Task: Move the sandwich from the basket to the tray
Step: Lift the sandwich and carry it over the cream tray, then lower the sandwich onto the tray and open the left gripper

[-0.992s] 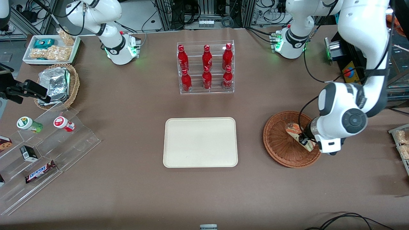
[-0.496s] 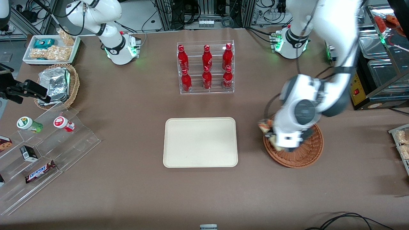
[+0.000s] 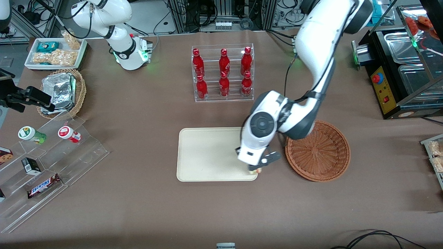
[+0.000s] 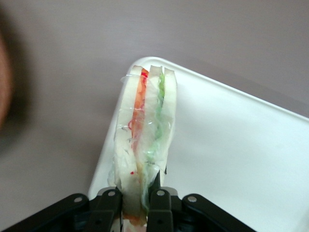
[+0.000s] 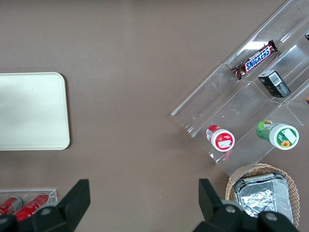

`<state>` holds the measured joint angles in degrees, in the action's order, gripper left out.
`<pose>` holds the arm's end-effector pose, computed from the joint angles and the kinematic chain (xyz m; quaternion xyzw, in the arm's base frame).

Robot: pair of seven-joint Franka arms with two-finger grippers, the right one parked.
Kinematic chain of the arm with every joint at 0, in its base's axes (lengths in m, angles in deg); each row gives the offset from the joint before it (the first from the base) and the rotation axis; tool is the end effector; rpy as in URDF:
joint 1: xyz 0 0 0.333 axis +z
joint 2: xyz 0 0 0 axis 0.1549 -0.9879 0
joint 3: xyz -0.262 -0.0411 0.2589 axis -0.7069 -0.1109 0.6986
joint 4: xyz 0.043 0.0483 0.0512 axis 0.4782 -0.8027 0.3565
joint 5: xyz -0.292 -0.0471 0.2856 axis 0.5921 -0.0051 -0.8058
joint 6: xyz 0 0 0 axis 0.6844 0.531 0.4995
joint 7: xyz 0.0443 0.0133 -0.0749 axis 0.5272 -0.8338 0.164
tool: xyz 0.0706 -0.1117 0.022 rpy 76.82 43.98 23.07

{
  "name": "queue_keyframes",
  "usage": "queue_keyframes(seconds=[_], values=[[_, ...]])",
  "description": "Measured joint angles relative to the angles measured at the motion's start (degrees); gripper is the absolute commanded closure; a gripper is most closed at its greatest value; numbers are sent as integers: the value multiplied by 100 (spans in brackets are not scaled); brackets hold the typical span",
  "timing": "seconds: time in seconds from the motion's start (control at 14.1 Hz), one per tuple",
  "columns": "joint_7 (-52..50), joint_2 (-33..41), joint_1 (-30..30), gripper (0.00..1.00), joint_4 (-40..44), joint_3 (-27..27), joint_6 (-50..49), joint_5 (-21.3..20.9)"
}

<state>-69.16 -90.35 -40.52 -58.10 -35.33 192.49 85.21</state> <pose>0.6565 -0.4690 0.3169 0.9862 0.1625 -0.0266 0.0178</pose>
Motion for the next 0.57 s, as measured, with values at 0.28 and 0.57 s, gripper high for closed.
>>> queue_keyframes(seconds=[0.28,0.57], values=[[568,-261,-405,85,247,-168,308,-2],[711,-322,-739,85,264,-177,373,-8]])
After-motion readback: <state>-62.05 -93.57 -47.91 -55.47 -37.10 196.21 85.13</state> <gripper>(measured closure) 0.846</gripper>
